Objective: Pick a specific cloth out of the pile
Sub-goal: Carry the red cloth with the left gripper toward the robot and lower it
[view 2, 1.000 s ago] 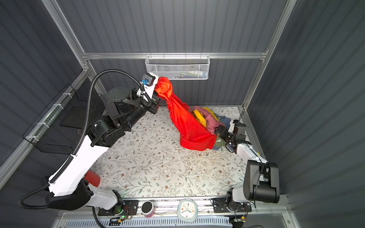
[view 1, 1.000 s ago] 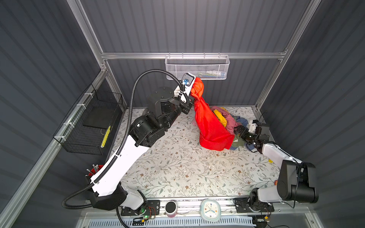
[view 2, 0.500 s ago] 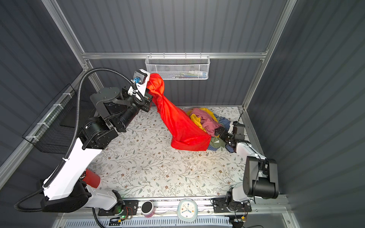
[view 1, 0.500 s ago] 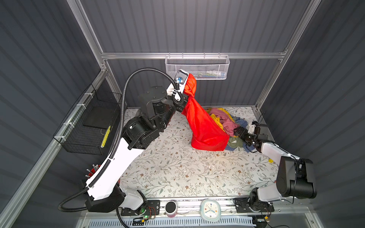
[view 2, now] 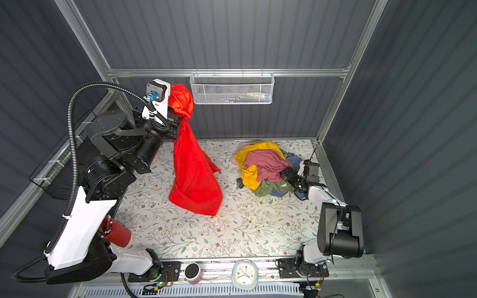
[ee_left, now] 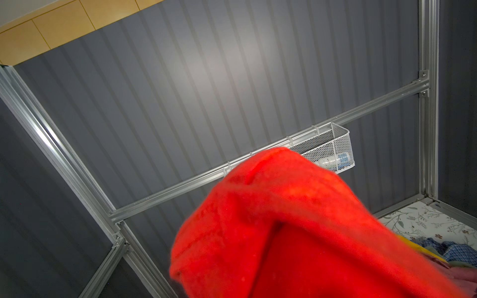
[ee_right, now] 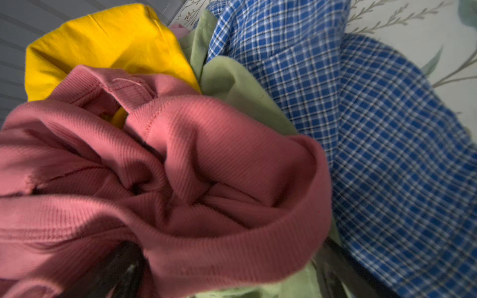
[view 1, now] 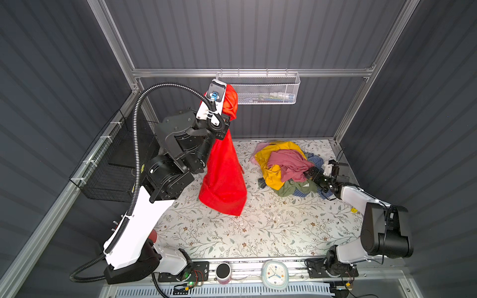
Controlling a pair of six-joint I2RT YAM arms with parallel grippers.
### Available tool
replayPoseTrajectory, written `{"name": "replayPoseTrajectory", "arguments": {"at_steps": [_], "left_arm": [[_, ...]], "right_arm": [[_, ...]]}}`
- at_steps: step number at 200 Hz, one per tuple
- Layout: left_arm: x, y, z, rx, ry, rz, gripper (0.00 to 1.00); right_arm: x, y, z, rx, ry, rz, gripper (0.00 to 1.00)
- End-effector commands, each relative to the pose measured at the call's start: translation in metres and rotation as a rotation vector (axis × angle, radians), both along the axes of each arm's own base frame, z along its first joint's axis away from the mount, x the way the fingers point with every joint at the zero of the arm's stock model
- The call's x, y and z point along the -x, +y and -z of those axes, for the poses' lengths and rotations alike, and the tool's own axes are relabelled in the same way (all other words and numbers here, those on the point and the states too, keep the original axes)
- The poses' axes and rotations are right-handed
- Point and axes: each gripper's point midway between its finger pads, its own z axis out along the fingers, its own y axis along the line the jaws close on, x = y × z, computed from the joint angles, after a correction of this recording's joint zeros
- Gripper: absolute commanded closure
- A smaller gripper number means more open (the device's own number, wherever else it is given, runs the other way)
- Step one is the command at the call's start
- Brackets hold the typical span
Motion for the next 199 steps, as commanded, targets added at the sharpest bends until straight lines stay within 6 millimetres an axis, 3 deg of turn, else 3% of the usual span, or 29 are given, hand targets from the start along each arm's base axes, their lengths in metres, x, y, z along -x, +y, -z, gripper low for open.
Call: {"name": "replayPoseTrajectory", "arguments": {"at_steps": [1,44,84,129,167,199], "left_arm": [[0.010,0.022,-0.020,0.024,-0.050,-0.056,1.00],[-0.005,0.025,0.013,-0.019,0.015,-0.109,1.00],[-0.034,0.046,0.064,-0.015,0.139,-0.148,1.00],[-0.056,0.019,0.134,-0.005,0.290,-0.088,1.00],[-0.062,0.015,0.174,0.105,0.359,-0.080,1.00],[-0.063,0.035,0.206,0.156,0.421,-0.126,1.00]], "right_arm": [[-0.003,-0.003,-0.006,0.015,-0.015,-0.003,0.01],[0.001,-0.001,-0.018,0.027,-0.039,-0.017,0.01],[0.010,-0.005,-0.035,0.068,-0.076,-0.007,0.01],[0.023,-0.003,-0.045,0.077,-0.095,-0.011,0.01],[0.032,-0.002,-0.047,0.082,-0.099,-0.014,0.01],[0.035,-0.001,-0.049,0.087,-0.103,-0.018,0.01]]}}
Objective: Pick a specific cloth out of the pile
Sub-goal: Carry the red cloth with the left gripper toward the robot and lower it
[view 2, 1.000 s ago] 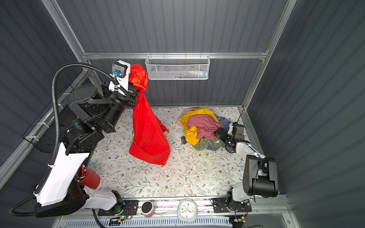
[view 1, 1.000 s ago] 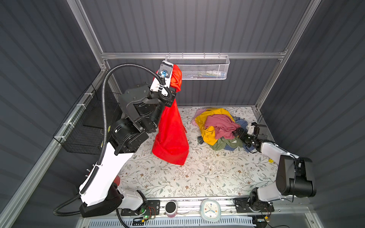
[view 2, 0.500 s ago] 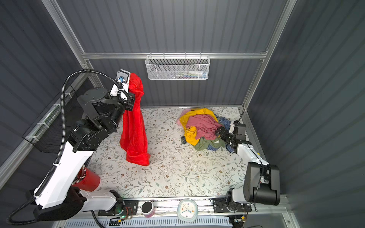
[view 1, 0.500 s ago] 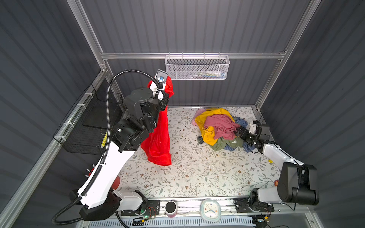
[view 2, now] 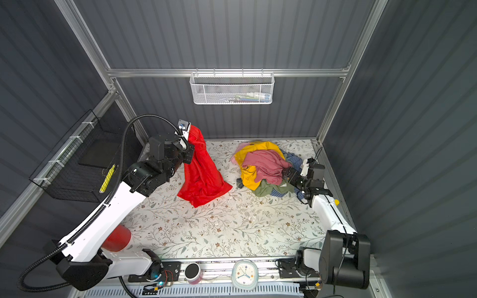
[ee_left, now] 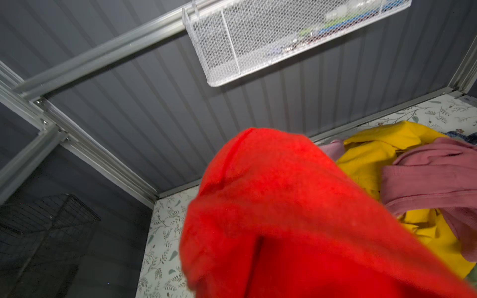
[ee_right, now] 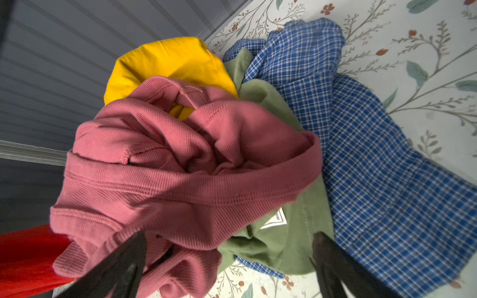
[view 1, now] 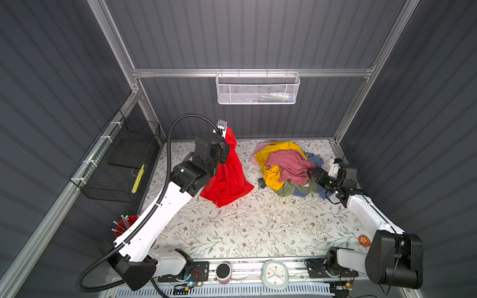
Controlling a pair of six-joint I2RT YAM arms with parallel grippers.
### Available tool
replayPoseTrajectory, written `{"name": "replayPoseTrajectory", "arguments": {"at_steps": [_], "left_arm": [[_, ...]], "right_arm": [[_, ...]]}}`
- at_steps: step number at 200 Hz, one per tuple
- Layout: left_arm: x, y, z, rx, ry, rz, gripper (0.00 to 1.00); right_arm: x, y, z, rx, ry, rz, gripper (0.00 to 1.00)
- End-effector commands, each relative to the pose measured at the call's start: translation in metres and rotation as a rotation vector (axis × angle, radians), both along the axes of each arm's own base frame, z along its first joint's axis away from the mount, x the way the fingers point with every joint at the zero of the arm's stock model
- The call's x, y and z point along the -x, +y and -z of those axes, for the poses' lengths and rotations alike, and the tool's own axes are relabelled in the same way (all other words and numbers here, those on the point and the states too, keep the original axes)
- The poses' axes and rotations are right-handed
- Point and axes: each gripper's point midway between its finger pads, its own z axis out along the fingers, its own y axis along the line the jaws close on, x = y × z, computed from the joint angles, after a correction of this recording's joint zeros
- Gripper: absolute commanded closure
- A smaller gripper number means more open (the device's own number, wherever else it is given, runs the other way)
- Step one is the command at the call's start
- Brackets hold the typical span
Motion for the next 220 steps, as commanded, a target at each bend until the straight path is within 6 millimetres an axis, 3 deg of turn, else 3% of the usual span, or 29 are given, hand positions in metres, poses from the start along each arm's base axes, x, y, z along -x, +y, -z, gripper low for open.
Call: {"name": "replayPoseTrajectory", "arguments": {"at_steps": [1,14,17,28,66,89,111,150,173,220], "left_arm": [[0.007,0.019,-0.013,0.151,-0.041,-0.046,1.00],[0.008,0.034,-0.007,0.175,-0.024,-0.076,1.00],[0.008,0.037,0.008,0.164,0.005,-0.086,1.00],[0.009,0.049,0.019,0.175,0.031,-0.110,1.00],[0.010,0.067,0.060,0.196,0.131,-0.162,1.00],[0.007,0.095,0.077,0.197,0.157,-0.249,1.00],[0.008,0.125,0.074,0.161,0.139,-0.332,1.00],[0.014,0.168,0.044,0.085,0.095,-0.410,1.00],[0.011,0.166,0.049,0.047,0.132,-0.375,1.00],[-0.005,0.150,0.091,0.059,0.230,-0.314,1.00]], "right_arm": [[0.006,-0.001,0.002,0.020,0.009,-0.004,0.01],[0.008,-0.001,0.003,0.022,0.013,-0.004,0.01],[0.008,-0.001,0.002,0.022,0.013,-0.004,0.01],[0.009,-0.001,0.002,0.023,0.011,-0.005,0.01],[0.010,-0.001,0.006,0.019,0.018,-0.003,0.01],[0.012,-0.008,0.007,0.056,0.026,0.025,0.01],[0.015,-0.010,0.007,0.078,0.029,0.027,0.01],[0.018,-0.012,0.010,0.093,0.037,0.033,0.01],[0.016,-0.012,0.011,0.084,0.036,0.033,0.01],[0.016,-0.012,0.009,0.099,0.037,0.027,0.01]]}}
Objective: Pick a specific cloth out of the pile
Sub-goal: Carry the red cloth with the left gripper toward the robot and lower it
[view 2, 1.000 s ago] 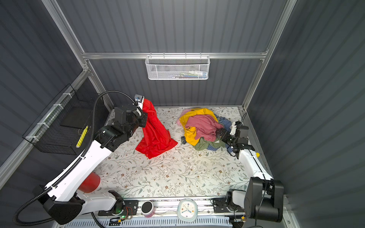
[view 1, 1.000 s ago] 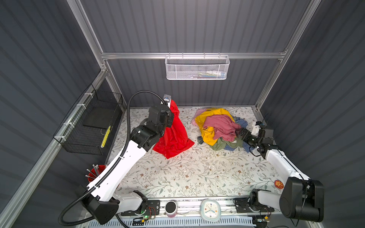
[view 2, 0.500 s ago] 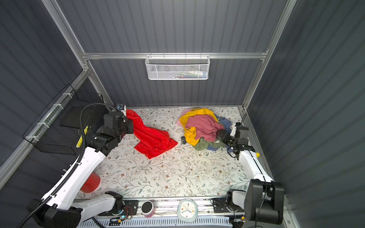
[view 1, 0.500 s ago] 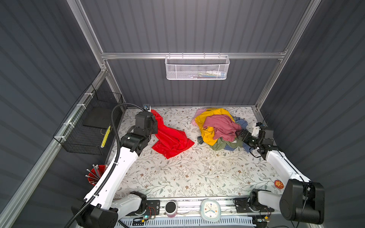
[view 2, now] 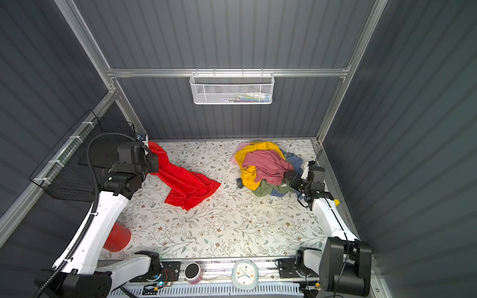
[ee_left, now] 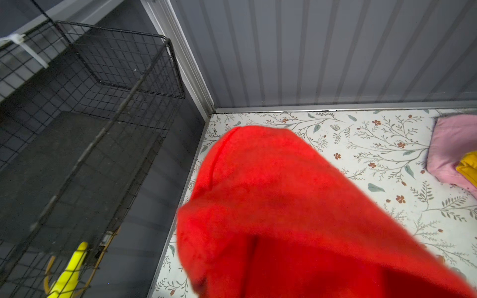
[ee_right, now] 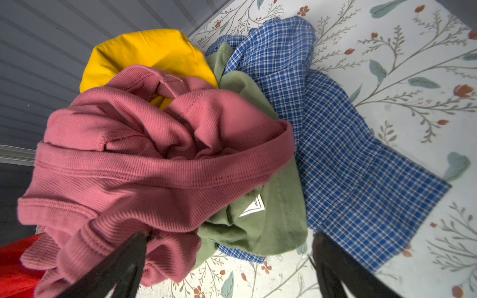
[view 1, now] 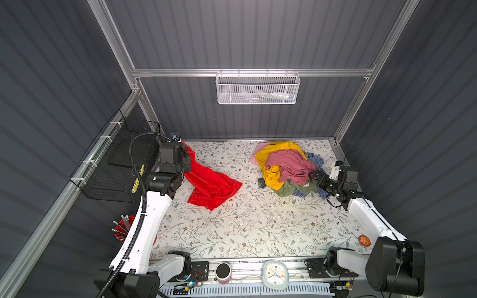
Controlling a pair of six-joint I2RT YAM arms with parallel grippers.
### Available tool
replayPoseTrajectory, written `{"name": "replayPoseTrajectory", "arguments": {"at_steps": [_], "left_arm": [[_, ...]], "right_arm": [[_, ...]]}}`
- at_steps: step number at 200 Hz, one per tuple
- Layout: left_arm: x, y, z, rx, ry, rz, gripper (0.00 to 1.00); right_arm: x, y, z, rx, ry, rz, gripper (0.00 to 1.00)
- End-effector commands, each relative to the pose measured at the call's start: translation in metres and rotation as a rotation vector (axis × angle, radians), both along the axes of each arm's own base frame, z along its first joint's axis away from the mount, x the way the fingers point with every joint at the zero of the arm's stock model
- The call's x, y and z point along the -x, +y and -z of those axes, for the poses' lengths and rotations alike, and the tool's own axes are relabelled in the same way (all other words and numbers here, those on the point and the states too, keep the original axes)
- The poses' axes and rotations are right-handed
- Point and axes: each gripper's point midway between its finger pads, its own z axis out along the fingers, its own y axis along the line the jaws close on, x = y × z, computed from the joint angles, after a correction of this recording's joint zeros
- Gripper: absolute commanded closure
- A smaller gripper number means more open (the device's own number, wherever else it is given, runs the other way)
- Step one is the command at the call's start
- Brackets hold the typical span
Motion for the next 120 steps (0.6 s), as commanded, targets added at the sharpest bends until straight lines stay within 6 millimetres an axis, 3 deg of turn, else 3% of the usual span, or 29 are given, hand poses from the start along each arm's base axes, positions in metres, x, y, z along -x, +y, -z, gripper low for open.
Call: {"name": "replayPoseTrajectory", "arguments": {"at_steps": [1,31,61,80,99,120], "left_arm": [[-0.008,-0.012,0.019,0.026,0.045,0.062,1.00],[-0.020,-0.051,0.055,0.116,0.130,0.155,1.00],[-0.020,-0.114,0.085,0.192,0.194,0.284,1.00],[-0.016,-0.145,0.102,0.287,0.239,0.337,1.00],[-0.006,-0.163,0.117,0.361,0.278,0.359,1.00],[0.006,-0.168,0.138,0.428,0.316,0.353,1.00]], "right_arm": [[0.003,-0.002,0.002,0.026,0.014,-0.002,0.01],[0.005,-0.003,0.000,0.038,0.013,0.003,0.01],[0.006,-0.001,0.001,0.041,0.019,-0.002,0.01],[0.006,0.001,0.001,0.042,0.018,-0.004,0.01],[0.006,0.001,0.001,0.040,0.018,-0.003,0.01],[0.006,0.002,0.002,0.039,0.020,-0.005,0.01]]}}
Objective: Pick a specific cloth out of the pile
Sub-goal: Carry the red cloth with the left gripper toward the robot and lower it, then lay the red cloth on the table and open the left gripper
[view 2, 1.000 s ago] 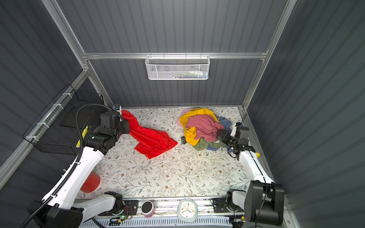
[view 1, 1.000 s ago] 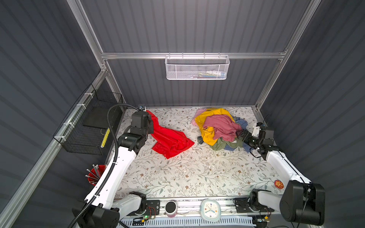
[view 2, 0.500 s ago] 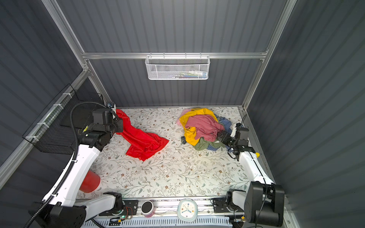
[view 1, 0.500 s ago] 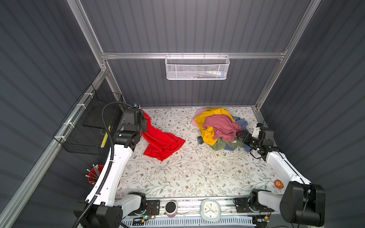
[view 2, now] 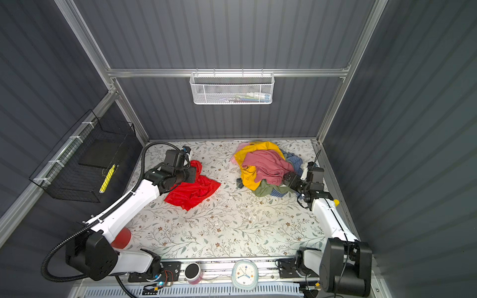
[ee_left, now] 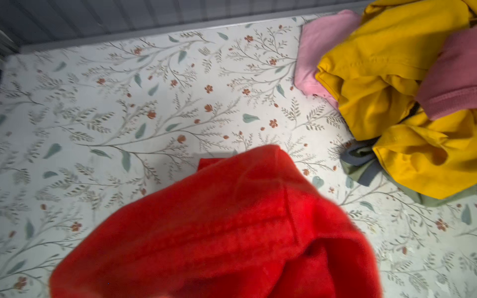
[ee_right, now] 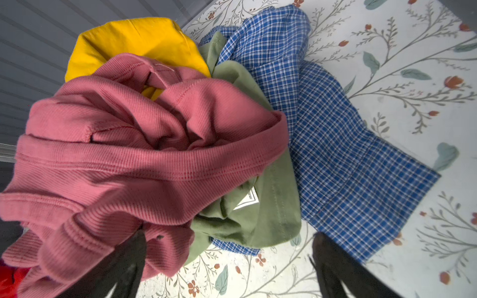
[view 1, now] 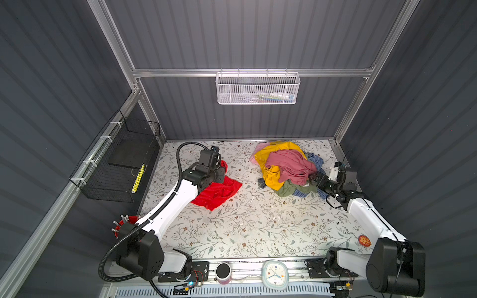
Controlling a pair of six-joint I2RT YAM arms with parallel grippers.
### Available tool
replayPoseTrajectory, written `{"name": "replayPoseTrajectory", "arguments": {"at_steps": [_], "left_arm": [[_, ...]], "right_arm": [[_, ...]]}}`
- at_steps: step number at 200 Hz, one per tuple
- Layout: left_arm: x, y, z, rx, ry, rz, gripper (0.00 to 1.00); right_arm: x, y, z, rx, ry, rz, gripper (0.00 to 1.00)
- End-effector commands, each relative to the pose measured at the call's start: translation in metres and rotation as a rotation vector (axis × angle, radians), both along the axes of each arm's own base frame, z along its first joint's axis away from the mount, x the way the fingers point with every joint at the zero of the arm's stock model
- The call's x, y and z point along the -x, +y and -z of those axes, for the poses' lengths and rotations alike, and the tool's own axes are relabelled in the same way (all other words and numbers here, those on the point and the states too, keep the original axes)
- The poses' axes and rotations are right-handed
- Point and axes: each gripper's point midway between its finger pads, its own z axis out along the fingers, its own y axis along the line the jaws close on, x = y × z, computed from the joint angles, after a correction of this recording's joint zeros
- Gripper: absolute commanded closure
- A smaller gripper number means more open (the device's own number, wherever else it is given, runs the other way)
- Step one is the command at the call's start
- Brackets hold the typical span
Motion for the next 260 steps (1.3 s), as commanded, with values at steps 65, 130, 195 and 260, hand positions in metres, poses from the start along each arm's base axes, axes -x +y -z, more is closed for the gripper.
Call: {"name": "replayPoseTrajectory", "arguments": {"at_steps": [65,130,195,260], "left_arm": [[0.042,0.002,0.090,0.126,0.206,-0.089,0.95],[0.053,-0.003,0.106,0.064,0.289,-0.043,0.35],[0.077,0.004,0.080,-0.057,0.246,-0.080,0.06],[0.085,0.014,0.037,-0.076,0.167,-0.118,0.07]], "right_arm": [[-0.001,0.005,0.000,0.013,0.002,-0.019,0.01],[0.003,0.004,0.002,0.024,0.007,-0.016,0.01],[-0.001,0.002,0.002,0.035,0.006,-0.013,0.01],[0.001,-0.001,0.001,0.055,0.005,-0.008,0.01]]}}
